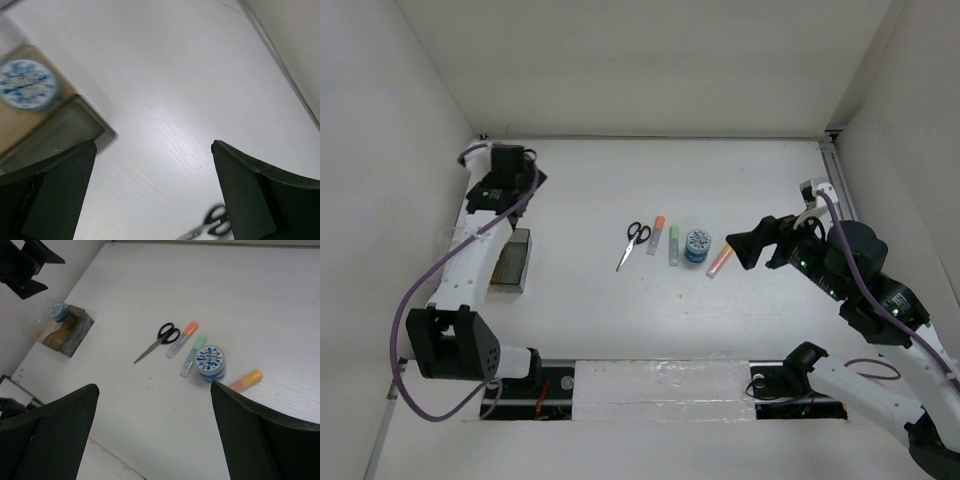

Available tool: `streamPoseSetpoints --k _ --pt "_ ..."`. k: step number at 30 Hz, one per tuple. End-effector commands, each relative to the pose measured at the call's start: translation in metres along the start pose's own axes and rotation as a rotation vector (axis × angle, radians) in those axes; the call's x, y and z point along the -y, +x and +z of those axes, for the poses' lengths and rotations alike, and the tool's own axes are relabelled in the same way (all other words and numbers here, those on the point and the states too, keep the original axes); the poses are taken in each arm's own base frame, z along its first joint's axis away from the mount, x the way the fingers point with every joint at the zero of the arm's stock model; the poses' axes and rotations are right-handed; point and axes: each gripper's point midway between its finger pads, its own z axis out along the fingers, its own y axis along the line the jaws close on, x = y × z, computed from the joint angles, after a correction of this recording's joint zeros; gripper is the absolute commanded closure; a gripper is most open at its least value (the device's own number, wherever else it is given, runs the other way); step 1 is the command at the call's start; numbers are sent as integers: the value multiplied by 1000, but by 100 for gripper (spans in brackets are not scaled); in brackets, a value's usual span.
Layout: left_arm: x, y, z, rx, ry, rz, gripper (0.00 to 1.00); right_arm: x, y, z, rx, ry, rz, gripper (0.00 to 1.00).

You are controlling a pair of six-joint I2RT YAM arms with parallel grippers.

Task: Sort the stationery into containers
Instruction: Pick up the stationery from the center of the board.

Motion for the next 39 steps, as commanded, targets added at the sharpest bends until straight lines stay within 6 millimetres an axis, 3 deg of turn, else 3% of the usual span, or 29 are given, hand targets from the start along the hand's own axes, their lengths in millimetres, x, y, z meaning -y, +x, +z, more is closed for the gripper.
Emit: streamPoseSetpoints --k 1,2,3,4,5,7,8,9,12,18,23,29,30,39 --pt "75 29 -51 9 264 180 0 24 -42 -16 119 176 -12 0" --pt "106 71 -76 -47 377 269 0 32 -45 -18 122 227 -13 0" --pt "119 92 -88 -57 418 319 0 50 -44 -22 108 335 -24 0" --pt "129 113 -100 -68 456 371 0 55 -50 -22 103 378 -30 0" --pt "145 157 -122 -106 524 464 0 59 -52 -24 98 408 -35 0" --pt "162 189 -146 -123 584 542 0 56 -54 -29 96 408 -42 0" --pt "169 218 -169 -142 643 605 0 54 -62 -40 131 395 -31 0" --pt "171 241 -168 -140 647 663 0 54 -64 -45 148 389 -25 0" --pt "176 272 -178 -153 679 707 0 47 -80 -72 227 336 3 0" --pt "183 290 -180 -194 740 714 0 53 -74 -91 206 354 -4 0" --pt "193 299 -182 -209 762 756 0 56 -70 -93 208 363 -5 0" --pt "199 307 -181 -206 795 791 0 50 -64 -79 192 319 -26 0" --pt "196 319 -176 -232 791 814 0 47 -67 -79 202 304 -23 0" --pt "217 351 -170 -267 834 860 0 41 -55 -57 149 272 -61 0"
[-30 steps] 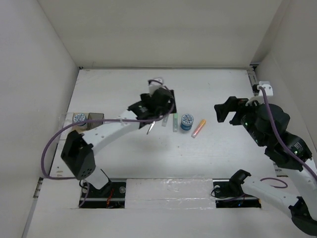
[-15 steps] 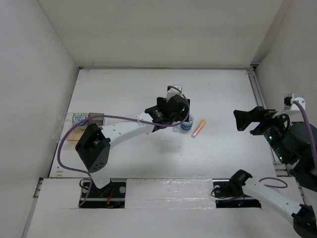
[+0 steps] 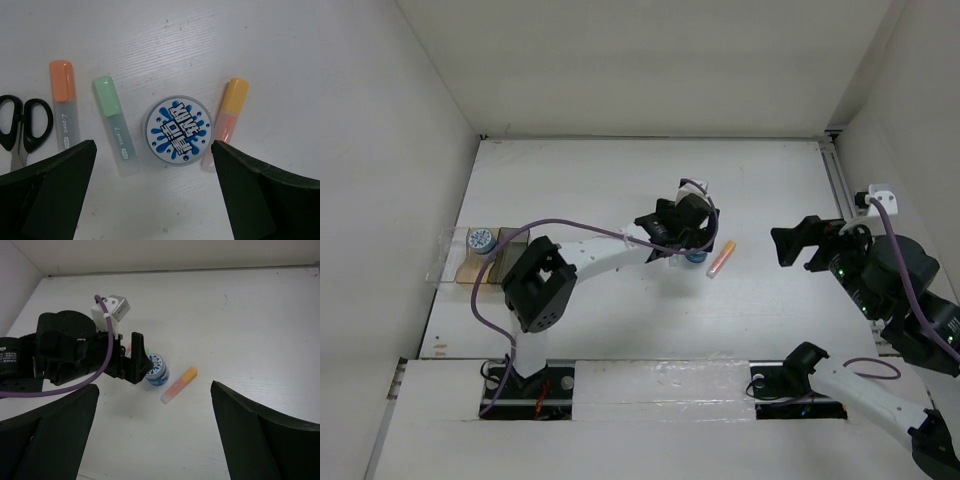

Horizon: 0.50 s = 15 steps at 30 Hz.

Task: Sort the stationery into containers
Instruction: Pick up the stationery from the center of the board.

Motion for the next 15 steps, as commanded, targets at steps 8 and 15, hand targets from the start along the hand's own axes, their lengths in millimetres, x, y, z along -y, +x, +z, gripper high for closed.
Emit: streamPoseSetpoints --k 8,15 --pt "24 -14 22 19 47 10 0 -12 -5 8 27 -51 -15 0" --pt "27 -8 34 10 52 12 0 -14 -2 10 22 -61 -25 0"
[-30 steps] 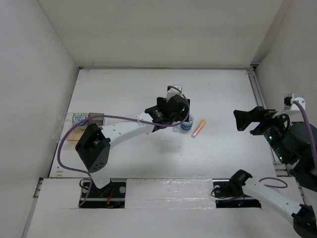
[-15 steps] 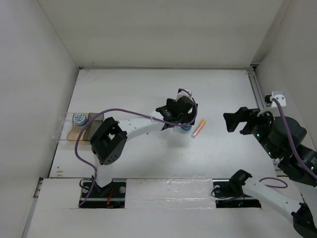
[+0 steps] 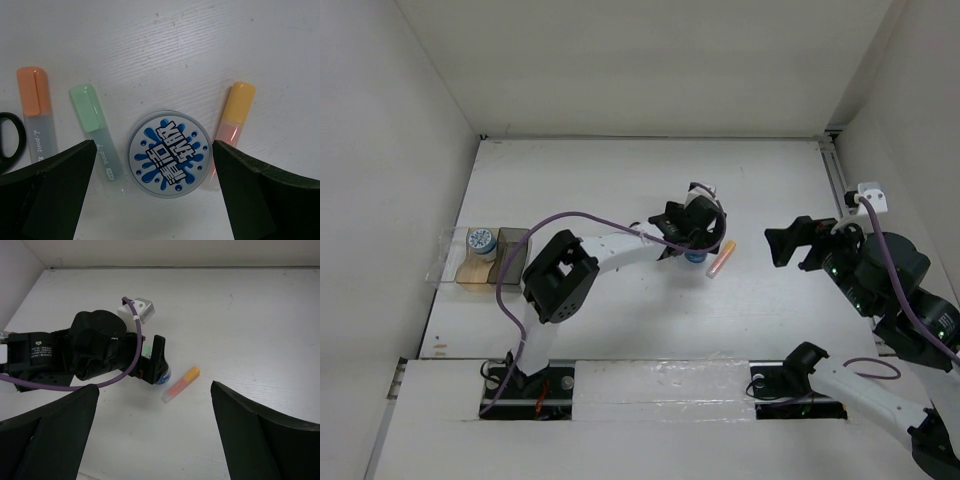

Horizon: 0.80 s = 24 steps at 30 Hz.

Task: Sort the stationery into containers
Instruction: Pick up the stationery from the center of the board.

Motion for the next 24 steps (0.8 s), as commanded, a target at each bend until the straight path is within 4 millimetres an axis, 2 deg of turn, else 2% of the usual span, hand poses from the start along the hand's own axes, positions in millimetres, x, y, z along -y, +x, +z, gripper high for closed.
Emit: streamPoseSetpoints --k 1,3,9,12,17,21,22,24 --pt "12 -20 -4 48 38 -19 0 -7 -11 2 45 -32 3 0" --pt "10 -21 -4 54 27 -19 0 -7 -11 2 45 -32 3 0" --pt "4 -7 2 22 9 -7 0 -9 -7 5 42 -41 2 0" --pt "3 1 8 6 0 -9 5 -11 -7 5 39 -51 2 0" --pt "3 1 8 6 0 -9 7 -13 -9 5 45 -62 5 0" --pt "6 0 8 9 12 -12 15 -13 -5 7 37 -60 2 0" --pt "6 0 8 9 12 -12 22 -14 -7 7 45 -62 5 0" --pt "7 1 8 5 20 -3 28 -15 -3 9 32 -70 1 0"
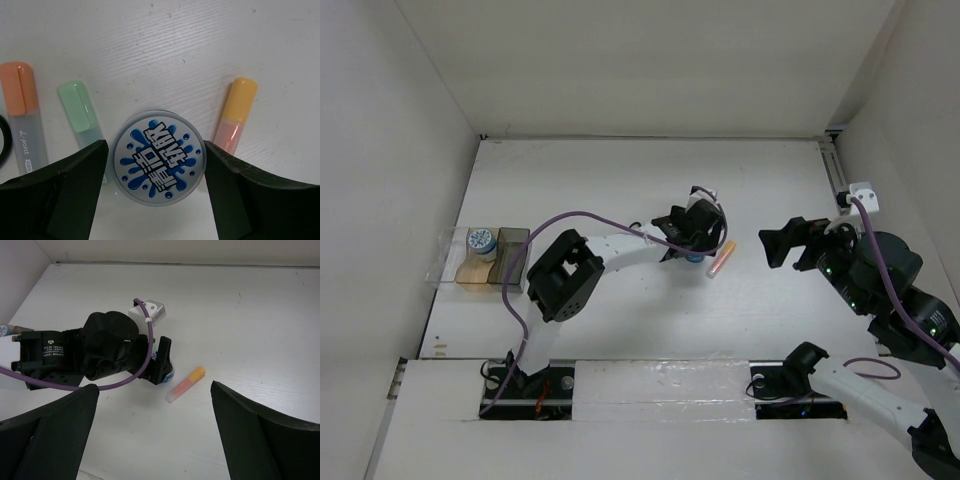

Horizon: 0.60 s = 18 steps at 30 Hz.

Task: Sort the stationery into containers
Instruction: Pick up the stationery from the center of the board.

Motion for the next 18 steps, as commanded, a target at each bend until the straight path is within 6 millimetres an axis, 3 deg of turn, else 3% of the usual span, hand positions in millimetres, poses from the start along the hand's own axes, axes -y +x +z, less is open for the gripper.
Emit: streamPoseSetpoints --k 1,6,7,10,11,14,18 --pt "6 -11 -3 29 23 -4 30 -8 -9 2 39 -38 7 0" --pt "7 -12 -1 30 24 -4 52 -8 -9 2 39 -38 7 0" --pt "7 -12 -1 30 24 -4 63 -8 -9 2 39 -38 7 0" --pt "9 -10 3 12 26 0 84 -8 -9 2 39 -38 7 0" --pt "8 -7 3 1 20 5 100 -8 -9 2 39 -37 -2 0" --pt "7 -13 0 9 9 4 100 -8 -9 2 39 -37 -2 0" --pt "11 -37 -24 48 30 -11 100 -10 -12 1 45 -49 1 0"
